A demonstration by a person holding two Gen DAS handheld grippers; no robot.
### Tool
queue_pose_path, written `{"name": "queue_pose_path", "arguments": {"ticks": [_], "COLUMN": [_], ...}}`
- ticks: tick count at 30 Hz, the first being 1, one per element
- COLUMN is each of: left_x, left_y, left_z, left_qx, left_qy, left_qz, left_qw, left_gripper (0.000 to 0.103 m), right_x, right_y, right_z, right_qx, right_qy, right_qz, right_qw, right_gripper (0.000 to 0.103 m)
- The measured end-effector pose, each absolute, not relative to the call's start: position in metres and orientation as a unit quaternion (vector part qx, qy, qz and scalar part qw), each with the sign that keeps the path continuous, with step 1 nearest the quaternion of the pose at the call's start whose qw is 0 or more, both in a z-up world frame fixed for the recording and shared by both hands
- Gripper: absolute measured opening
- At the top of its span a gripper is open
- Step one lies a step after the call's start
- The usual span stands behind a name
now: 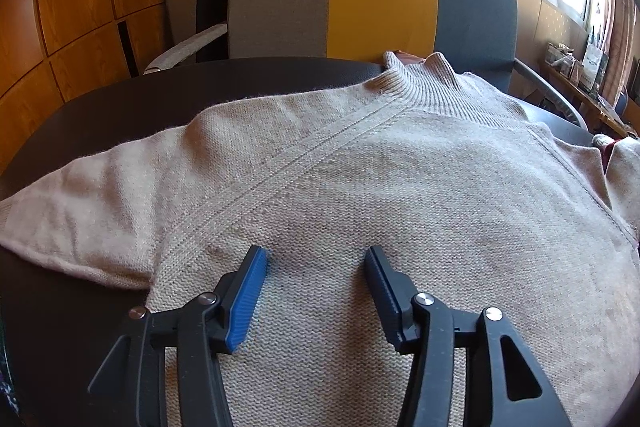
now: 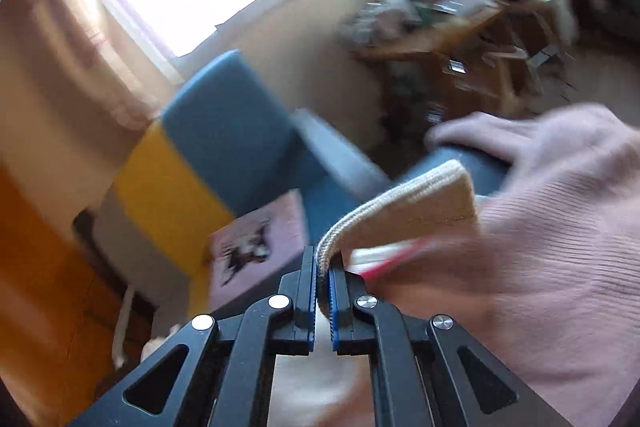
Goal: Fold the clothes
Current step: 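Grasp the sweater cuff with the right gripper and lay it across the body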
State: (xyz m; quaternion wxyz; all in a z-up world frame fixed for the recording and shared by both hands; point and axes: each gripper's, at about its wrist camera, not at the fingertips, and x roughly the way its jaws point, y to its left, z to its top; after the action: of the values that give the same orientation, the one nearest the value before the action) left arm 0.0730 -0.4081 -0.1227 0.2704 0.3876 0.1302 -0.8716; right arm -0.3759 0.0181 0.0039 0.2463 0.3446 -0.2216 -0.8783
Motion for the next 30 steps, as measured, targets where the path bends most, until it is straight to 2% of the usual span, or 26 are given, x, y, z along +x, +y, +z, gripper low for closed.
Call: {"name": "queue_pose_path", "arguments": {"ticks": [5,9,16,19,21,23,28,30], "left_x": [0.075,0.077,0.077,0.078,0.079,0.079,0.081,0.08], "left_y": [-0.411,-0.412,-0.414,-0.415,-0.415,-0.416,-0.416,-0.415], "left_z": [-0.123,-0.123,-0.123,-0.123,-0.123,-0.123,-0.123,-0.122], "left_qx": [0.383,0.38,0.377,0.375,0.374,0.372,0.369,0.37], "left_qy": [0.142,0.149,0.159,0.165,0.168,0.172,0.176,0.174], "left_qz": [-0.873,-0.875,-0.876,-0.876,-0.876,-0.877,-0.877,-0.877], "left_qw": [0.265,0.261,0.256,0.254,0.253,0.252,0.251,0.252], "left_gripper": [0.053,0.053,0.052,0.052,0.052,0.052,0.052,0.052], "right_x": [-0.323,-0.267,-0.161,-0.117,-0.099,-0.087,-0.071,-0.062], "right_y": [-0.071,-0.16,-0.301,-0.341,-0.352,-0.347,-0.313,-0.296], "right_z": [0.037,0.04,-0.016,-0.048,-0.064,-0.074,-0.085,-0.093], "right_qx": [0.328,0.331,0.386,0.411,0.424,0.425,0.421,0.416], "right_qy": [-0.173,-0.124,-0.037,0.018,0.037,0.042,0.055,0.087], "right_qz": [-0.854,-0.823,-0.76,-0.742,-0.733,-0.733,-0.736,-0.743], "right_qw": [0.364,0.444,0.521,0.529,0.53,0.53,0.527,0.517], "right_gripper": [0.005,0.005,0.005,0.009,0.032,0.044,0.044,0.044]}}
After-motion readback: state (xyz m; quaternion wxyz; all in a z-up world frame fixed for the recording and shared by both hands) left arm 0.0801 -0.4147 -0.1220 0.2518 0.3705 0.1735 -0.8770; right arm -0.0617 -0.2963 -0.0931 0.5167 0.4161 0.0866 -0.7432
